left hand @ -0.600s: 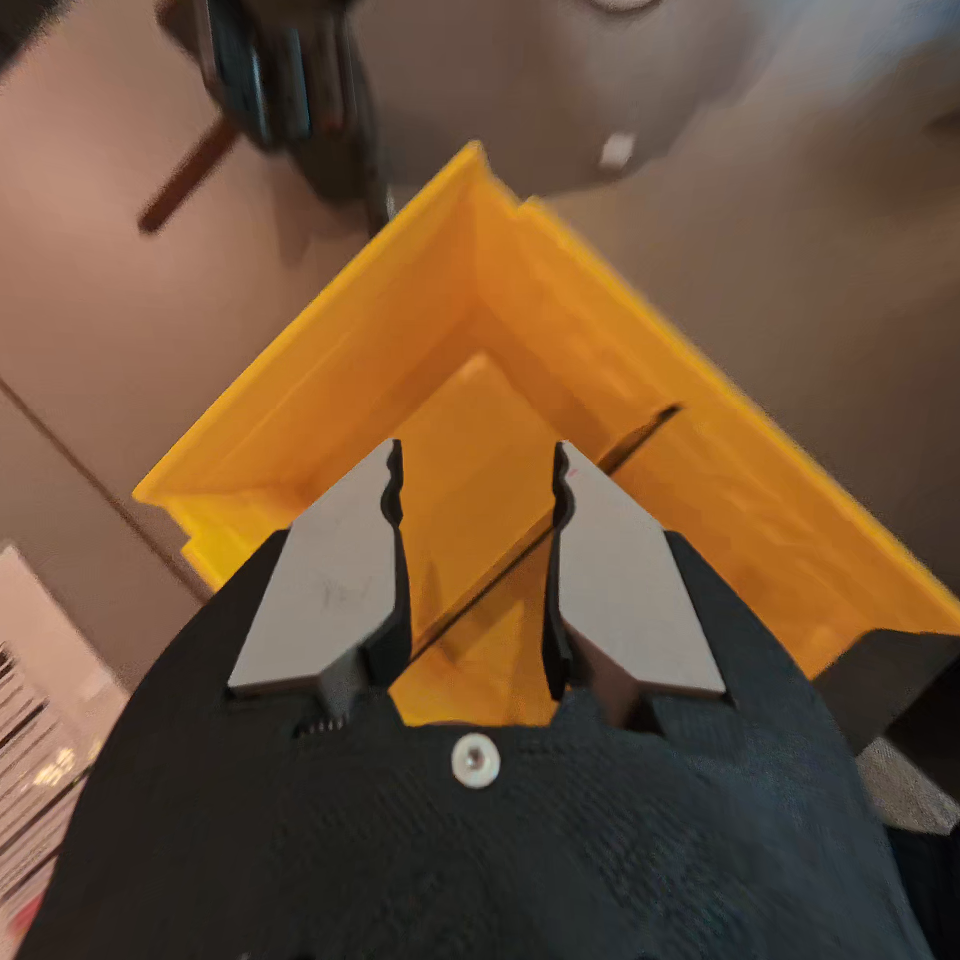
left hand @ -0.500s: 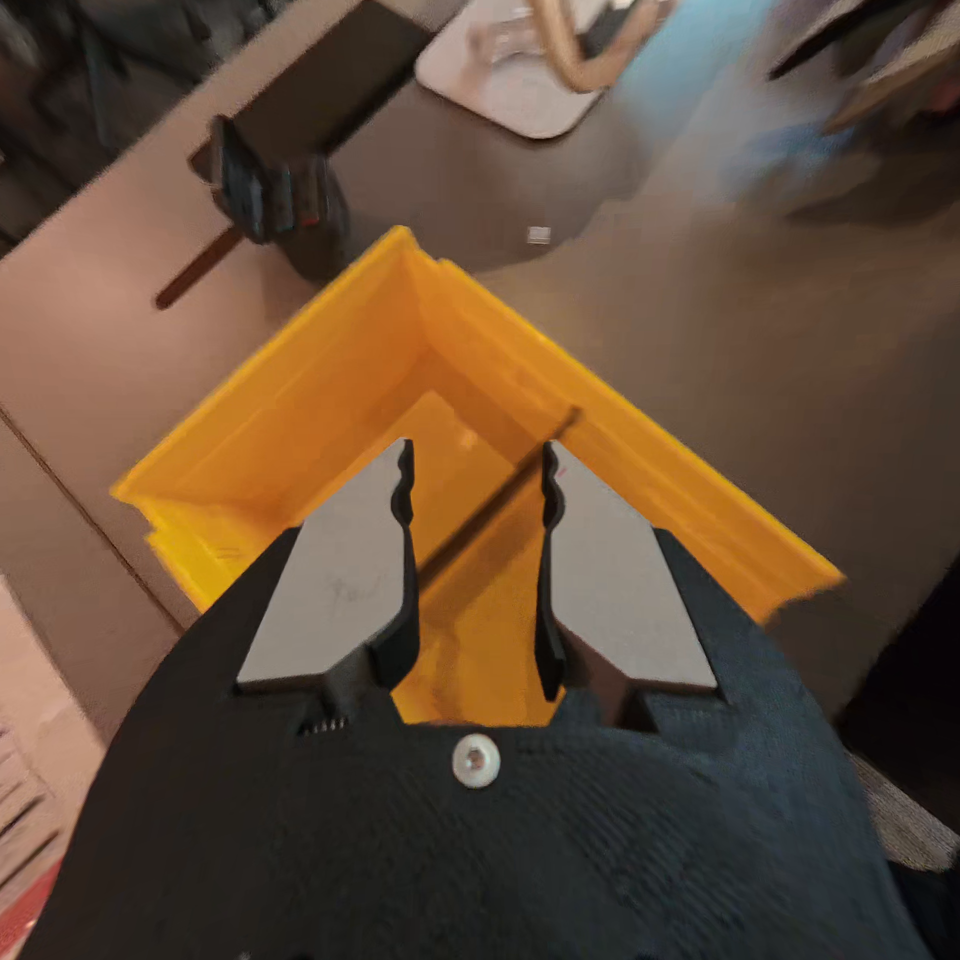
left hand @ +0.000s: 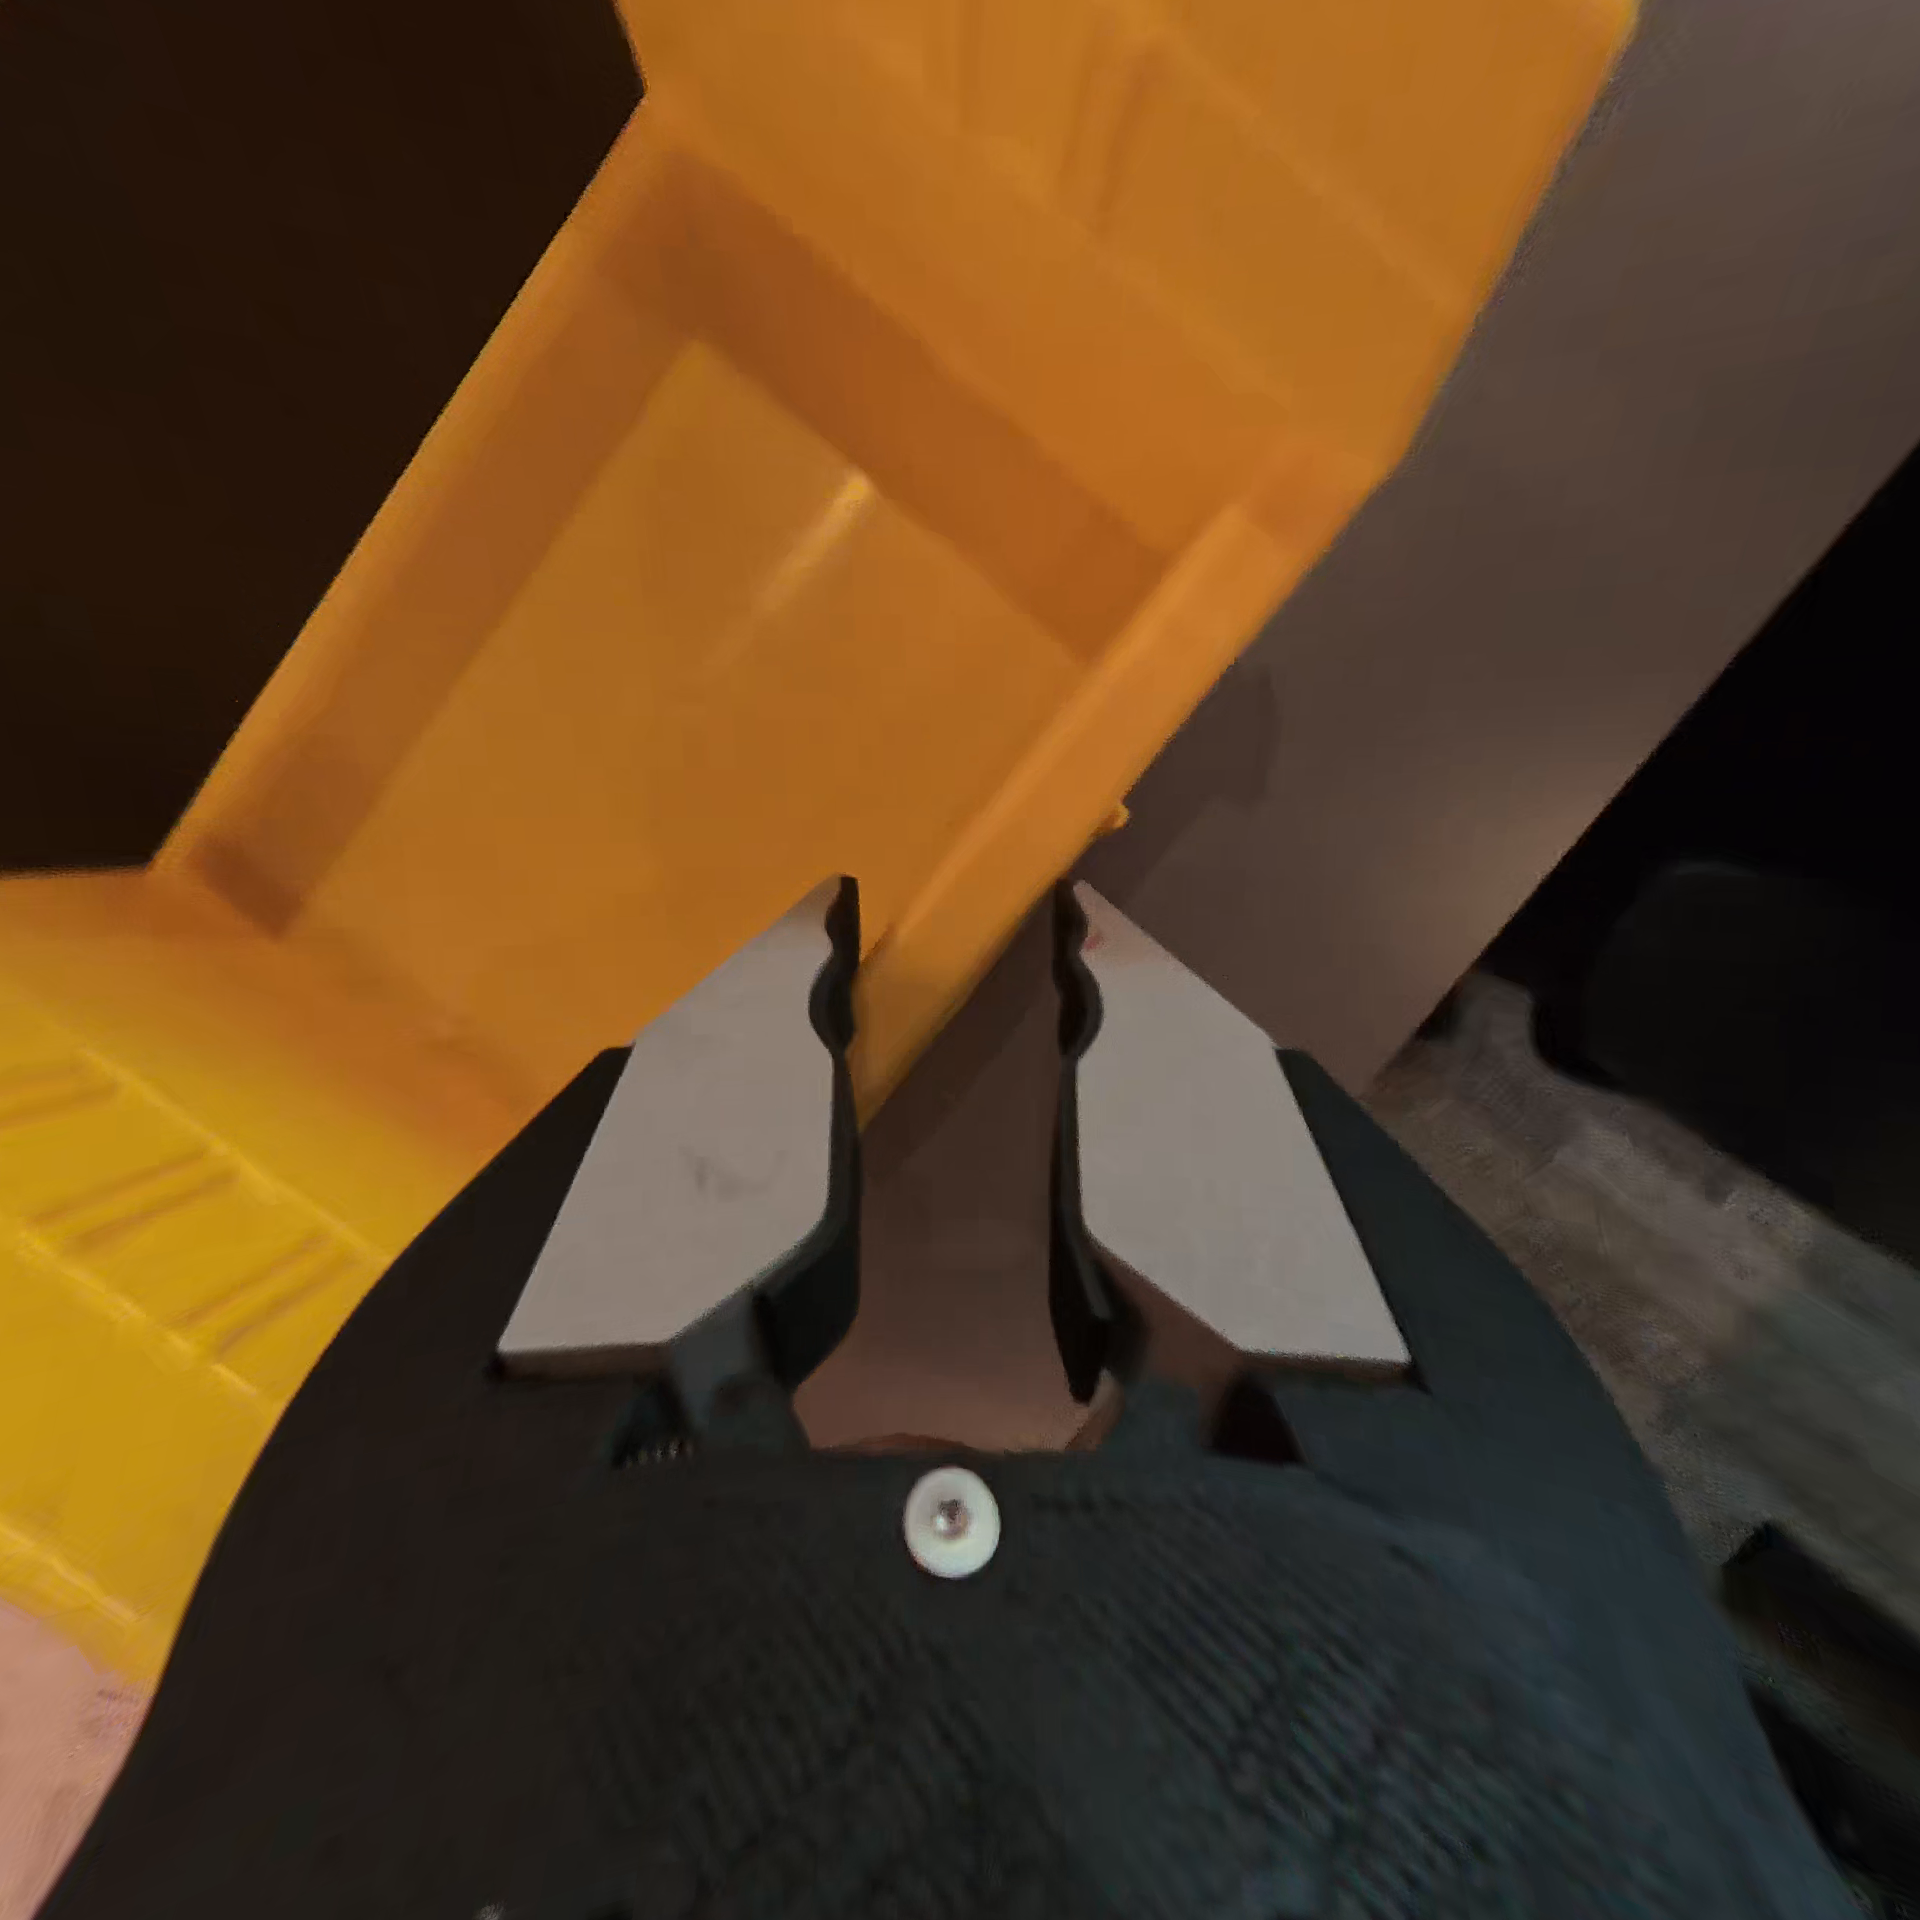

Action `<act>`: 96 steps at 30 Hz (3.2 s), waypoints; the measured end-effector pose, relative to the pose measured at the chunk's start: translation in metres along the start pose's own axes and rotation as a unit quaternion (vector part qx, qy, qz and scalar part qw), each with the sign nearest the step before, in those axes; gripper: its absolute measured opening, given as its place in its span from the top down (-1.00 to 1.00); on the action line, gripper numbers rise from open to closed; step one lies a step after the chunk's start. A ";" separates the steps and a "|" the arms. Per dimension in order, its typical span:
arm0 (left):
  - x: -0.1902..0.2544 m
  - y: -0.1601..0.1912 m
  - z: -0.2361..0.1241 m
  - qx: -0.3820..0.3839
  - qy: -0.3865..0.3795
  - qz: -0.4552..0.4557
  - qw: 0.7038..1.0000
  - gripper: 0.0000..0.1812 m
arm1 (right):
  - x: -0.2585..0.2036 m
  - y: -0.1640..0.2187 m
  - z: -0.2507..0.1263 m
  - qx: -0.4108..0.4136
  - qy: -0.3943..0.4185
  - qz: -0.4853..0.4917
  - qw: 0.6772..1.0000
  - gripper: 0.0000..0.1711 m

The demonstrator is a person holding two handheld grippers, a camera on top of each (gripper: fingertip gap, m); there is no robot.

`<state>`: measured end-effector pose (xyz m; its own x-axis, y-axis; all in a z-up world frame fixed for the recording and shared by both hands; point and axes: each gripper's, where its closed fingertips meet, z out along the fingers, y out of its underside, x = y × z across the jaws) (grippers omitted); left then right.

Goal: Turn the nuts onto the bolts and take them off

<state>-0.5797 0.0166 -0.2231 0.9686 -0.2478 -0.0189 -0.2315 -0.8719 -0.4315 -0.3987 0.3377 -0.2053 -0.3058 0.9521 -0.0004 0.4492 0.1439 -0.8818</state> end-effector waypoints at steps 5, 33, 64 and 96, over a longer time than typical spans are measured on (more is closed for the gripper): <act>0.025 -0.021 -0.034 -0.061 0.080 0.083 0.991 0.71 | -0.003 0.004 0.003 -0.017 0.026 -0.041 0.999 0.41; 0.074 -0.059 0.003 -0.090 0.107 0.169 0.976 0.79 | -0.010 0.010 0.006 -0.042 0.095 -0.150 0.983 0.50; 0.088 -0.150 0.029 0.303 -0.135 -0.151 0.931 0.29 | 0.039 0.119 -0.359 -0.043 0.365 0.149 0.918 -0.01; 0.048 -0.219 0.055 0.352 -0.192 -0.193 0.895 0.73 | 0.075 0.147 -0.307 -0.110 0.433 0.104 0.889 0.92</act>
<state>-0.4774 0.2184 -0.1794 0.9551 0.2962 0.0033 0.1102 -0.3449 -0.9322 -0.0978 0.5134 -0.1903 0.5211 0.8013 0.2938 0.6027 -0.1018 -0.7915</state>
